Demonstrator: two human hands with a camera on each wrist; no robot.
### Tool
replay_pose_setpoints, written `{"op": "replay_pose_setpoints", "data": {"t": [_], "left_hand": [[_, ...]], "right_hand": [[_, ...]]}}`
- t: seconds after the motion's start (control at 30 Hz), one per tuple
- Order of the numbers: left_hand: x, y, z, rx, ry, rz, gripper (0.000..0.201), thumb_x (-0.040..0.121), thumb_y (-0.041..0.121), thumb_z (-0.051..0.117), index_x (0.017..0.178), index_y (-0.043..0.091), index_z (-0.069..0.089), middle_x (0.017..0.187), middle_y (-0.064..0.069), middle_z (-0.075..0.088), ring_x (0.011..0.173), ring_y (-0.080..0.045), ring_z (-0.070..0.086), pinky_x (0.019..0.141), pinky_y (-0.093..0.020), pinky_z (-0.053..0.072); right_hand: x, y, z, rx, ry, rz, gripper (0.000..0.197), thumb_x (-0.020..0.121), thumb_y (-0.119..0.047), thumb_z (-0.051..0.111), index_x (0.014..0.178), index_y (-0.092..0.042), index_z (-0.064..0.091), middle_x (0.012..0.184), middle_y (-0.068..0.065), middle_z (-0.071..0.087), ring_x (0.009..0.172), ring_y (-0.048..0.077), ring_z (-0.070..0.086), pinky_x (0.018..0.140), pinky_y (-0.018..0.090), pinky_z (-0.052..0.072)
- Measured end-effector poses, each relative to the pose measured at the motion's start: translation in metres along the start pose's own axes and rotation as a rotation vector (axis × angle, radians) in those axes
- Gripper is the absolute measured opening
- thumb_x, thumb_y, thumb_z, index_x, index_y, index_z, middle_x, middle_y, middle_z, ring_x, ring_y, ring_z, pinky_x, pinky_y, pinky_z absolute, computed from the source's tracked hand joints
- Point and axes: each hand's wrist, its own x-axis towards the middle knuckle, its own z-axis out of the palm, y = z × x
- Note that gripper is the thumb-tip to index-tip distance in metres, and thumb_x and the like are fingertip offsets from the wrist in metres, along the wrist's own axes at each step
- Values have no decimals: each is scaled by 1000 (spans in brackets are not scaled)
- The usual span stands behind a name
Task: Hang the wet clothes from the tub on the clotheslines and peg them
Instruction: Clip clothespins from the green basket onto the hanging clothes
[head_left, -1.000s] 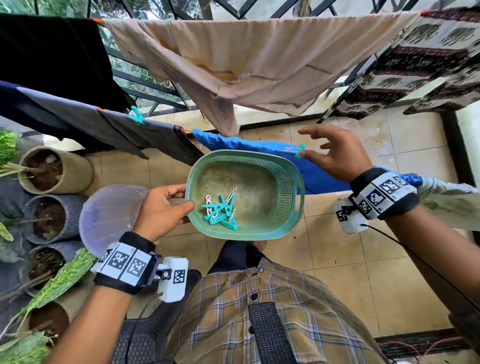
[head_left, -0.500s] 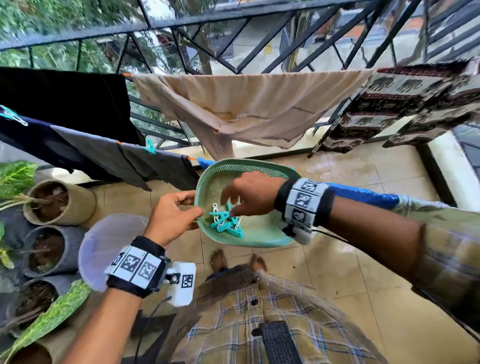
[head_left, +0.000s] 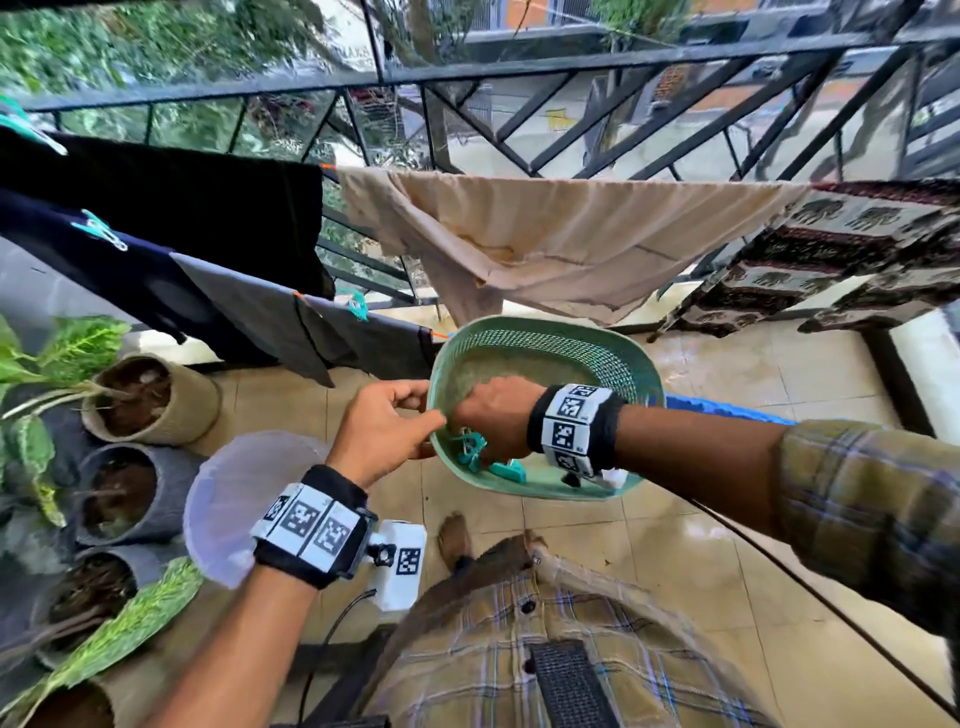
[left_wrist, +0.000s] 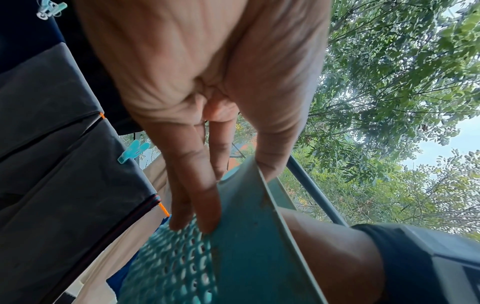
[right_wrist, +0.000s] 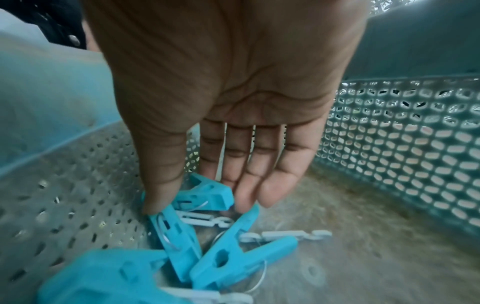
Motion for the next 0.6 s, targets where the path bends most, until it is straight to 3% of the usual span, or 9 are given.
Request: {"op": "replay_pose_setpoints", "data": {"t": [0.2,0.3,0.43,0.6], "left_hand": [[2,6,-9,-3,3,15,31,83,-12,61,97,12,75,82,0,72,75,-19,70,62,-34,61],[3,7,-16,-10,14,8,30,83,-12,61,97,10,76,82,-4,74,75,-20,70,64,-35,61],[5,5,-29,-2,29,15,29,81,-10,62,94,11,77,84,-7,75,77,-22,71,70,-42,61],[6,5,-41,-11,26,20,29,82,-10,63,98,9,76,89,-10,76,79,-23,72,68,-39,62]], "right_hand": [[10,1,-12,-2,12,-25,48,77,-37,79,121,-28,61,115,0,66,105,26,62,76,33,47],[12,2,-17,41,30,-49,50,76,-33,81,122,-30,61,117,-2,66,107,25,61,76,29,41],[12,4,-28,94,82,-41,50,78,-40,76,125,-30,62,116,1,68,107,26,61,84,30,45],[12,5,-41,171,171,14,42,79,-36,71,119,-26,66,106,-1,70,97,21,62,80,23,41]]}}
